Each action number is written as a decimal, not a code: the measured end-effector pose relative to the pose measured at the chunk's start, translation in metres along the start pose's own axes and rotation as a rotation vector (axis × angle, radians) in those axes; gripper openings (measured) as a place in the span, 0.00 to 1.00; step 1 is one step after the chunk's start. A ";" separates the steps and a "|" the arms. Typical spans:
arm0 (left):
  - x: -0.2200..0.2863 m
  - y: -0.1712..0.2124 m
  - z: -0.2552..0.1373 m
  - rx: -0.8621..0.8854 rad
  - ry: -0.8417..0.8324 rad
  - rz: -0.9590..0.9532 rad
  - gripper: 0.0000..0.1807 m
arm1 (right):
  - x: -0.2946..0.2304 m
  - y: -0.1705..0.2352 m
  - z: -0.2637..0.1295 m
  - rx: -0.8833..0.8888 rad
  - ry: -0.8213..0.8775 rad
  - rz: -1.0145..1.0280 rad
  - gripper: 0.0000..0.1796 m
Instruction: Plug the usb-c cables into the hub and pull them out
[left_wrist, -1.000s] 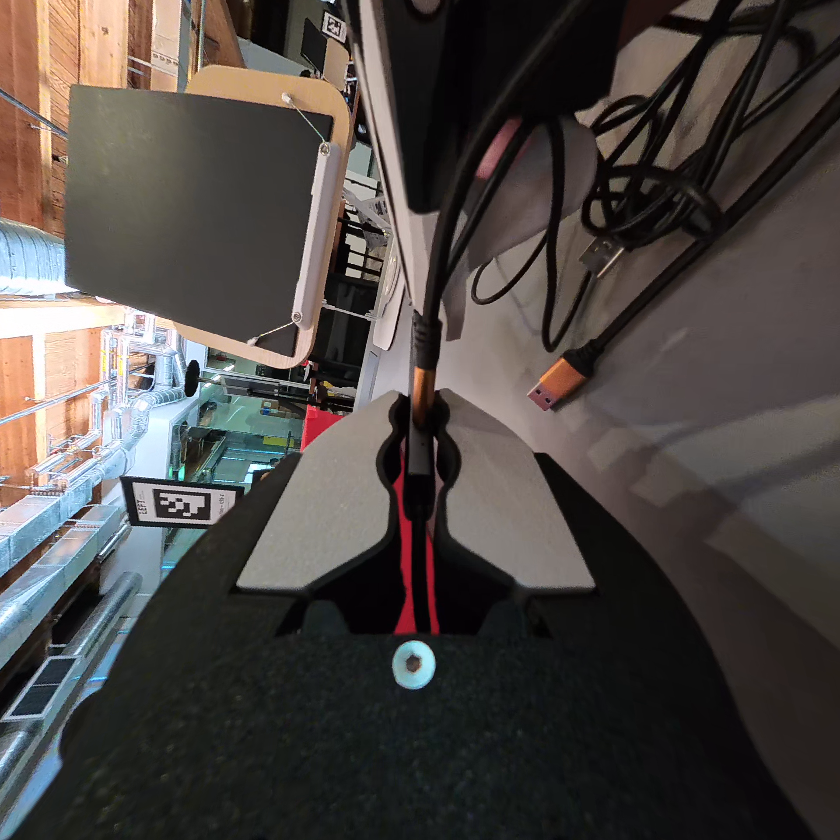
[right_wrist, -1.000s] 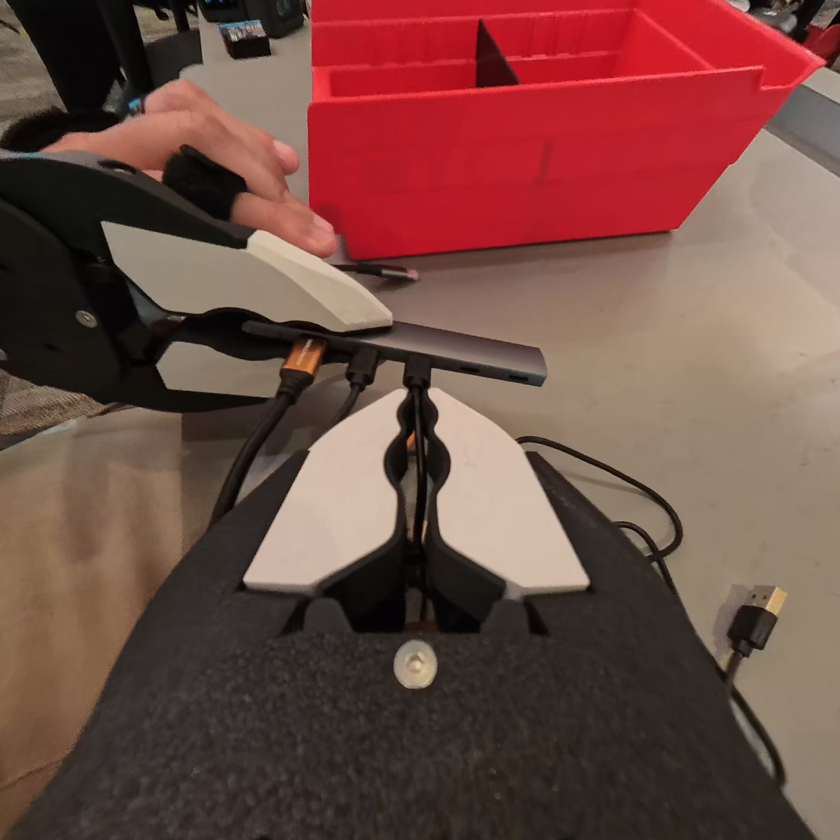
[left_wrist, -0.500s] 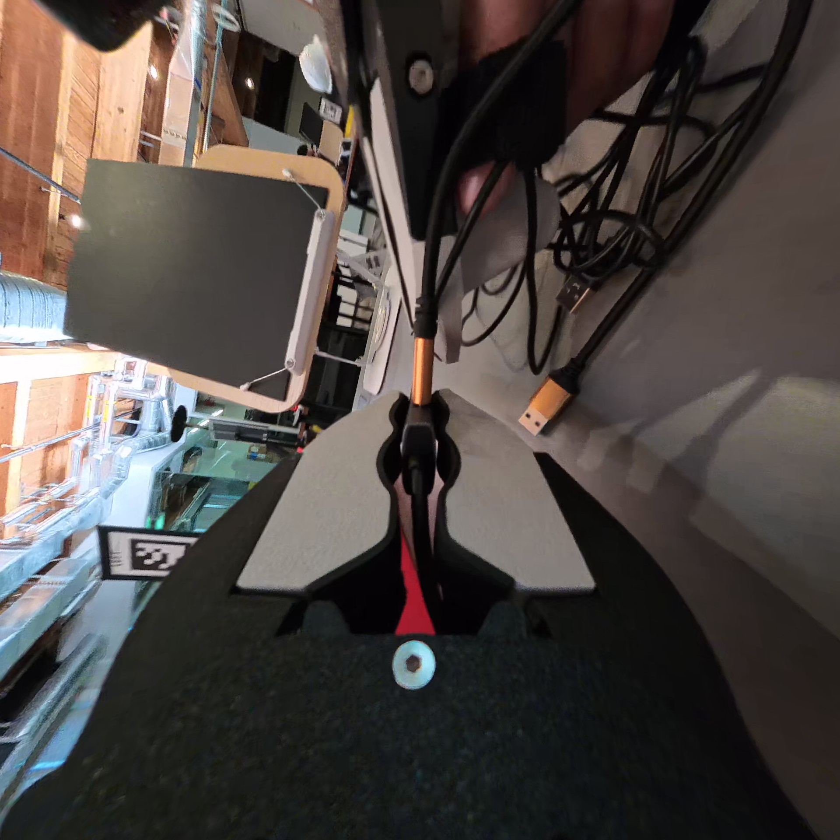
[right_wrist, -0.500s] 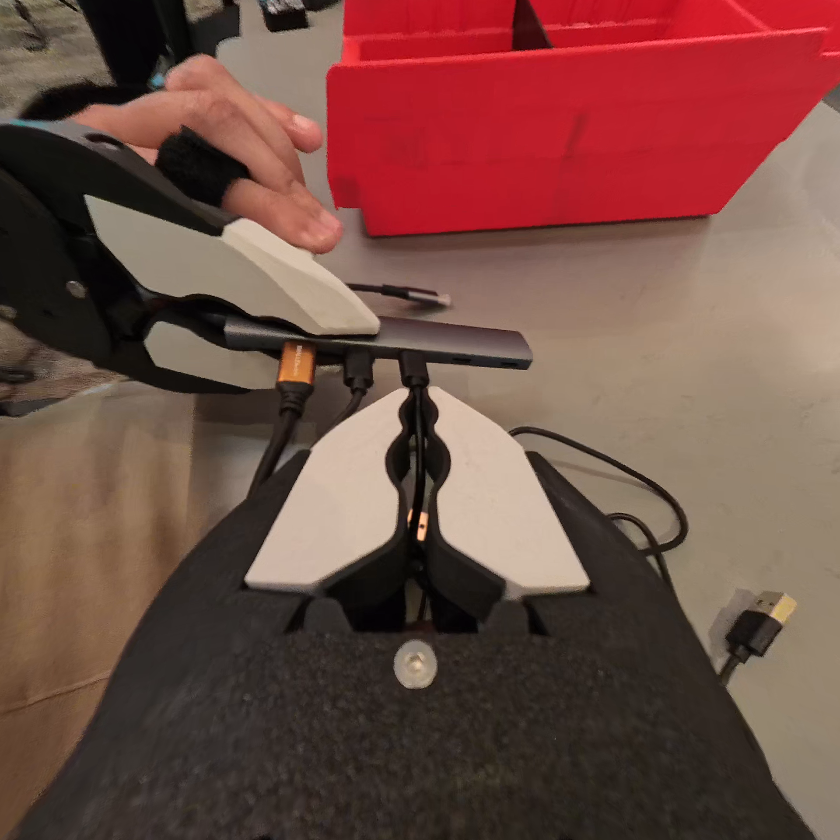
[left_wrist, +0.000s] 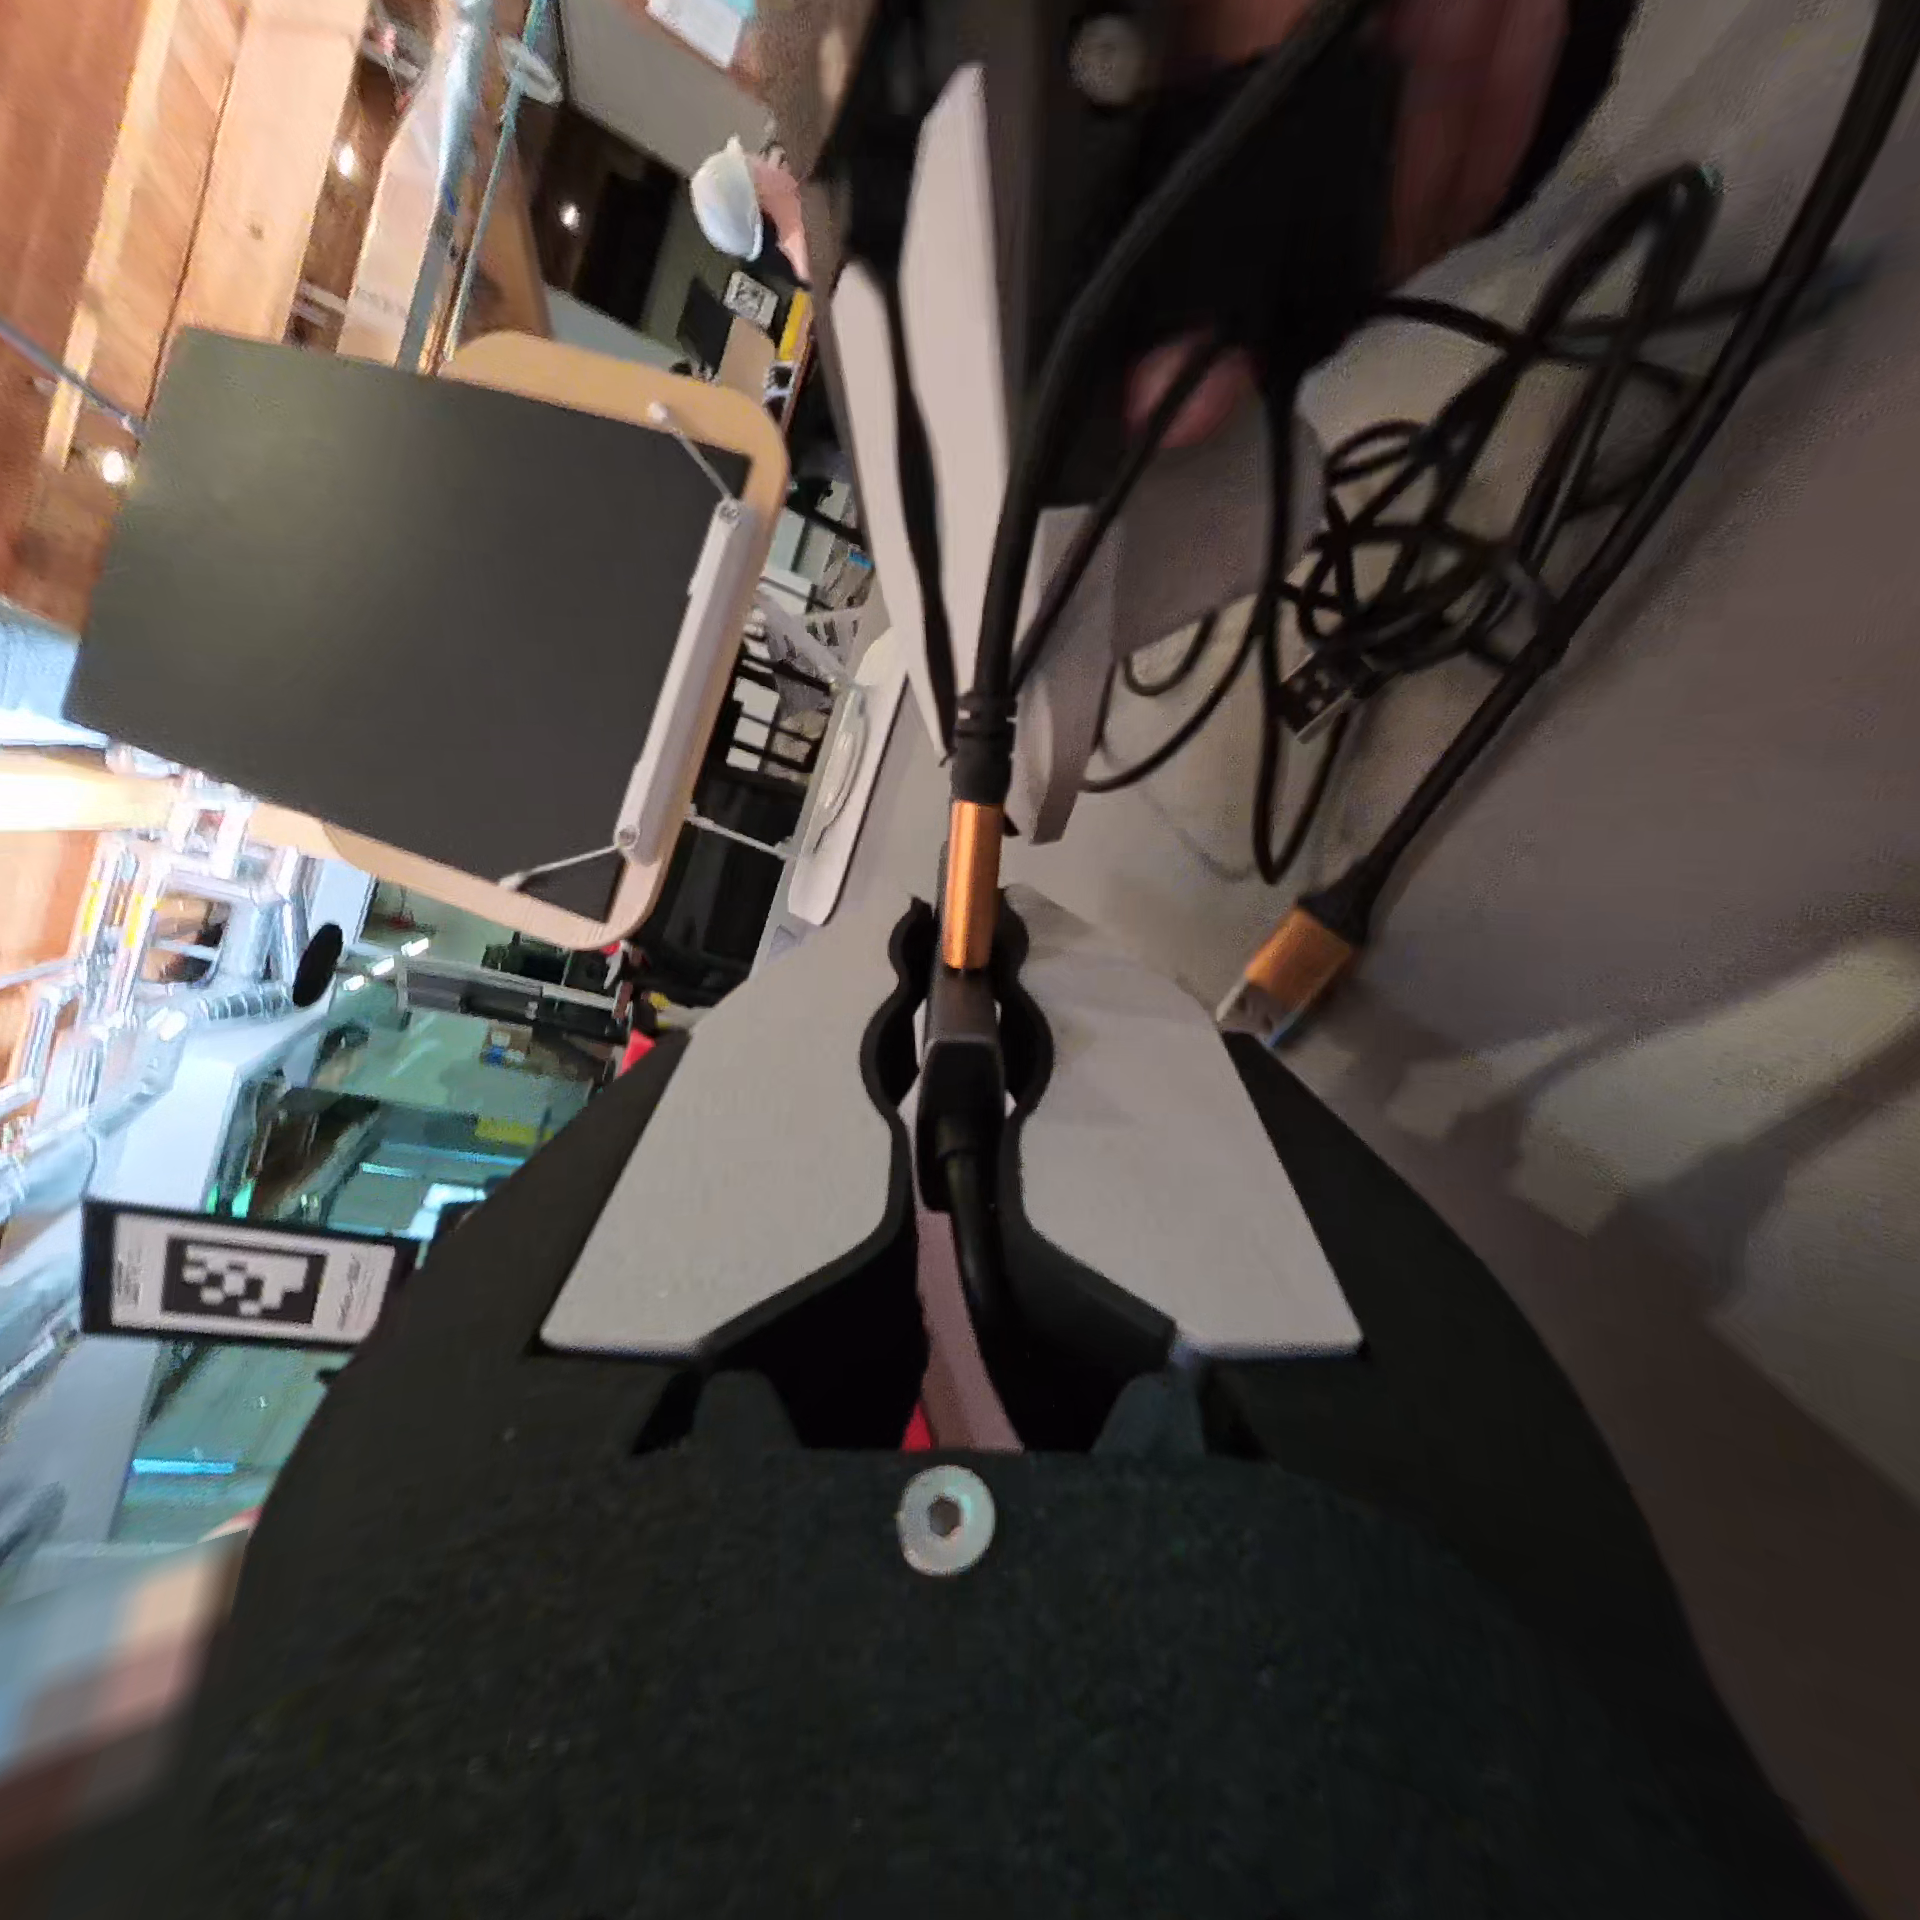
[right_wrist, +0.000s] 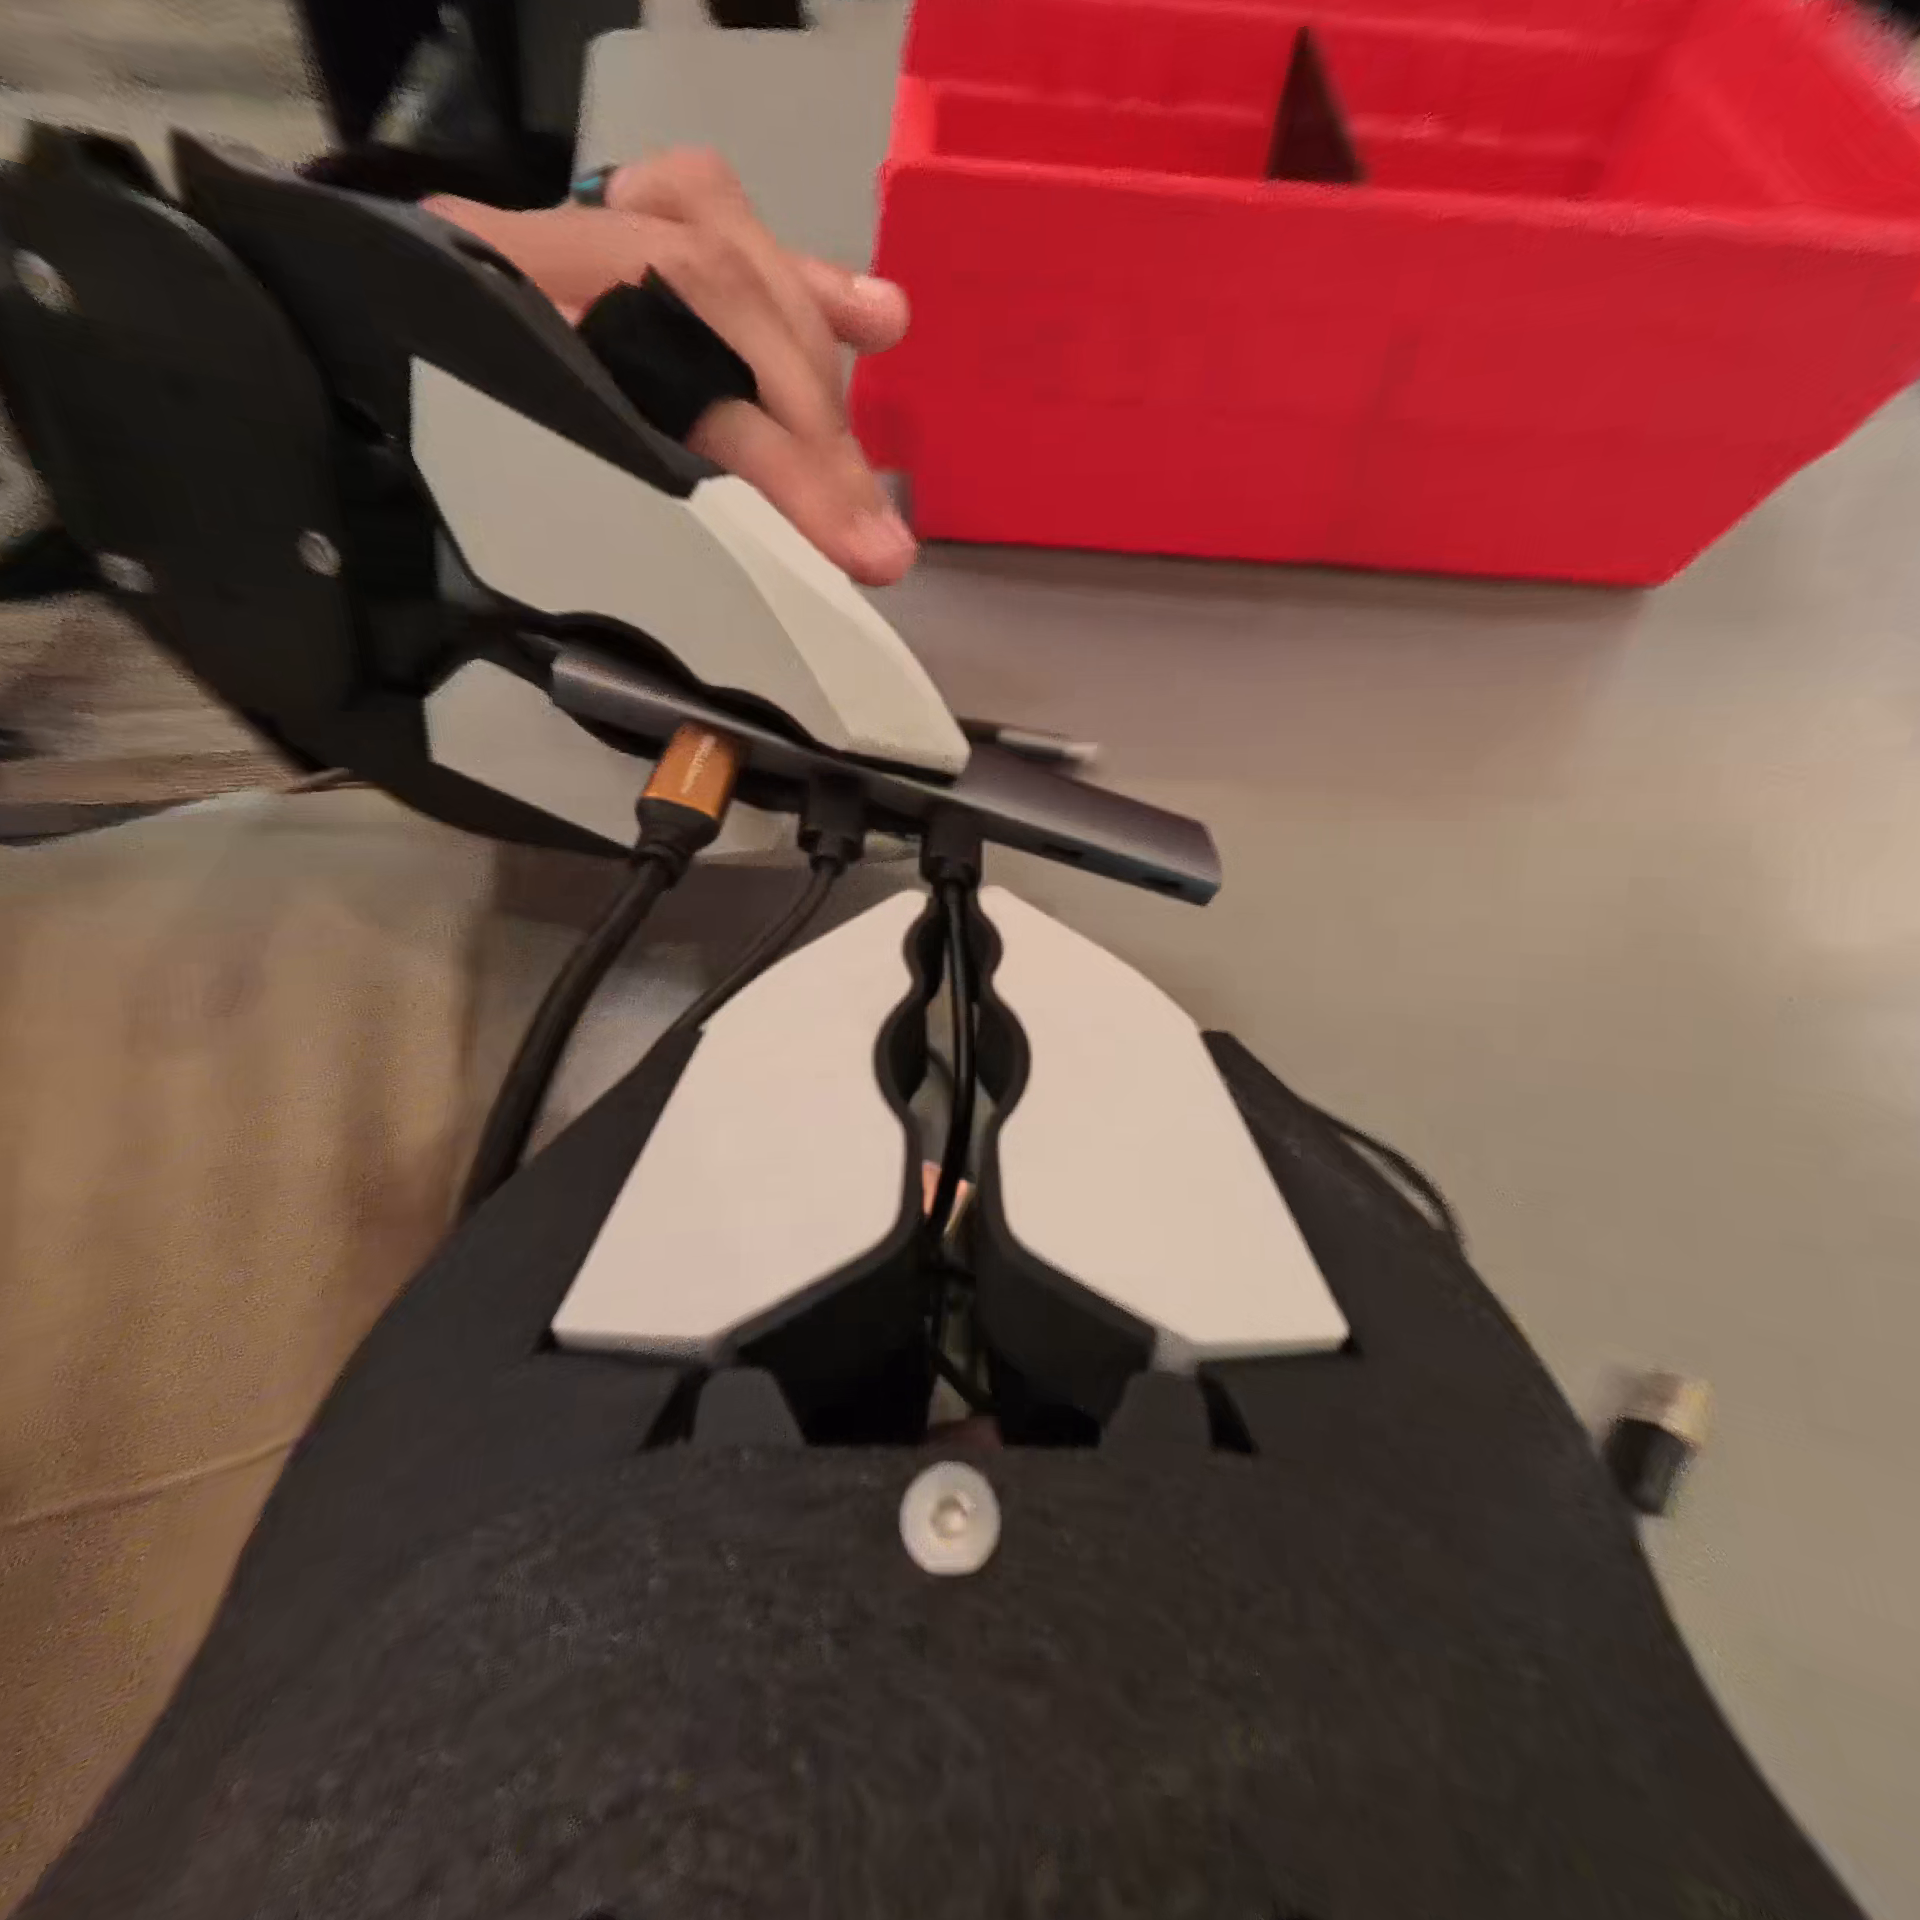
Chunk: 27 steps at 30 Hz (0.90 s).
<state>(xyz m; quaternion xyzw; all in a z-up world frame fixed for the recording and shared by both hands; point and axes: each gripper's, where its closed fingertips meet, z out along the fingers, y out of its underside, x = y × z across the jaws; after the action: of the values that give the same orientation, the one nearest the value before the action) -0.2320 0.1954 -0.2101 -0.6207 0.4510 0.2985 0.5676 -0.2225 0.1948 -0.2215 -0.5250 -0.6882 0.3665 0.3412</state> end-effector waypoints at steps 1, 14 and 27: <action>-0.005 0.000 0.000 0.000 -0.013 -0.030 0.06 | 0.002 -0.005 -0.001 0.023 0.048 -0.049 0.03; 0.000 -0.005 -0.010 0.059 0.081 -0.124 0.05 | -0.007 -0.016 -0.009 0.062 0.123 -0.348 0.03; 0.009 -0.003 -0.004 0.012 0.105 -0.076 0.05 | -0.006 -0.004 -0.004 0.034 0.061 -0.275 0.03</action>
<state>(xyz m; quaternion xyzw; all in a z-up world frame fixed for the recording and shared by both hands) -0.2267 0.1892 -0.2159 -0.6487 0.4581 0.2409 0.5580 -0.2201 0.1888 -0.2167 -0.4309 -0.7365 0.3117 0.4179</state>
